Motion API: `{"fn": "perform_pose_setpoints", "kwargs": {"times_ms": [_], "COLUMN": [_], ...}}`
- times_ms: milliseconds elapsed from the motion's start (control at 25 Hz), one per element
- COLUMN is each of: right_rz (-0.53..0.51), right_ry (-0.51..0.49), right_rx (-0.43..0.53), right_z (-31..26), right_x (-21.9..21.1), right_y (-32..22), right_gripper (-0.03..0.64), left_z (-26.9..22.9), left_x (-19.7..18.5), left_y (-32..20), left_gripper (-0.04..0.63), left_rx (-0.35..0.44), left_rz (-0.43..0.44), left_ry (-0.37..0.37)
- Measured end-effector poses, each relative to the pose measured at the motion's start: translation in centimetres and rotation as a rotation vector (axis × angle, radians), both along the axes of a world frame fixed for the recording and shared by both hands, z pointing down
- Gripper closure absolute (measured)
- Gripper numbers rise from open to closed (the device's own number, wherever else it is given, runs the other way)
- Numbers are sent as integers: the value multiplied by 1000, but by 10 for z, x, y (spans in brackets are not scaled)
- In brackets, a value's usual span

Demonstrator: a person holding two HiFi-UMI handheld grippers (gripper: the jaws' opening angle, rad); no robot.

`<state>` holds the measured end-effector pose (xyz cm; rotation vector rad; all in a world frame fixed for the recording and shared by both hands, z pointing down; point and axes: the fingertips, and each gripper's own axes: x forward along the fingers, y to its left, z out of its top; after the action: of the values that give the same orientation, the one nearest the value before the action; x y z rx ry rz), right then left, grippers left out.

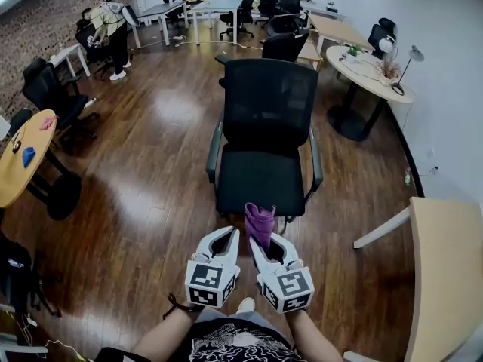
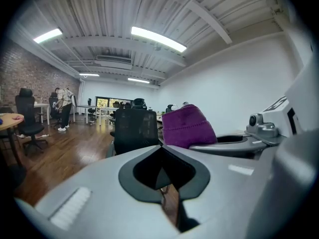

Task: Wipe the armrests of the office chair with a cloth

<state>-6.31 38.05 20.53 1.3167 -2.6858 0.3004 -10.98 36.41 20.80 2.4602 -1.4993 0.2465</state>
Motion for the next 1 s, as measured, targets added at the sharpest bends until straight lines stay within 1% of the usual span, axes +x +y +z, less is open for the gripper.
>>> {"fn": "perform_pose_setpoints", "kwargs": {"times_ms": [240, 520, 720, 1000], "right_rz": [-63, -90, -93, -105], "right_ry": [8, 23, 40, 79], "right_rx": [-5, -20, -30, -37], "right_z": [3, 20, 27, 26], "right_x": [-9, -24, -51, -100], "right_y": [-44, -105, -165, -254], "right_gripper": [541, 541, 541, 541], "left_z": [7, 26, 36, 37], "left_x": [-10, -29, -55, -93], "left_y": [-40, -99, -161, -246], "left_gripper": [592, 592, 592, 592], "left_rx": [-17, -35, -47, -58], "left_rz": [-47, -80, -84, -64], "left_ry": [-2, 7, 27, 46]}}
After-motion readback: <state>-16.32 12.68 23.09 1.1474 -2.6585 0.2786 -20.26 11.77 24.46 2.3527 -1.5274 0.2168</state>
